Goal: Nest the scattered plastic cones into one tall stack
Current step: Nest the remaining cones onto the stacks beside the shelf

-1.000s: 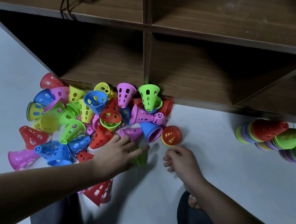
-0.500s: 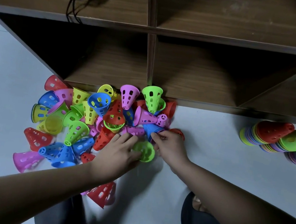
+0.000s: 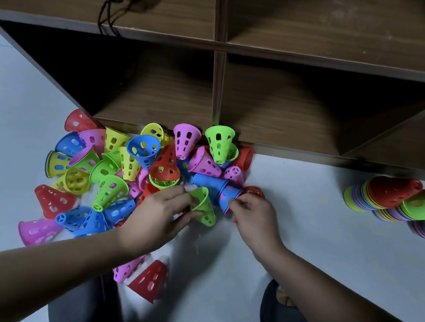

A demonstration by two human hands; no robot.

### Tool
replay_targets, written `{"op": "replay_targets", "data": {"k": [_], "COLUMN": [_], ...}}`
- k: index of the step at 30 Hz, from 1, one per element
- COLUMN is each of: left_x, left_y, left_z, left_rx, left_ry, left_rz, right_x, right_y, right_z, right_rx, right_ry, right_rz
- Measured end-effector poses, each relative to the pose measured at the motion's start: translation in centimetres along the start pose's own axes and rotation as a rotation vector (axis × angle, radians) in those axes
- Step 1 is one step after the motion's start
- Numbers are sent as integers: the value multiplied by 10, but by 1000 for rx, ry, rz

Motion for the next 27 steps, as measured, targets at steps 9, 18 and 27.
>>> {"op": "replay_targets", "data": {"k": [9,18,27], "left_x": [-9,-37,-63], "left_y": [25,4,-42], "left_z": [9,-7,-25], "left_rx": [372,723,1153], "left_ry": [479,685,867], "left_rz": [-199,-137,-60], "right_x": [16,-1,-20], "right_y": [28,65,58], "right_z": [-11,-37,-73], "right_rx": [-174,-232,-76], "right_ry": [-62,-59,-153], "right_rz": [69,61,84]}}
Point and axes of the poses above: each hand's wrist, its own x-axis away from the middle knuckle, its own y-axis out of the back of the hand, z = x × y, the point moved 5 cm from there along -x, towards the middle knuckle, and after that the axes turned 4 degrees about x, right-handed, at the moved point
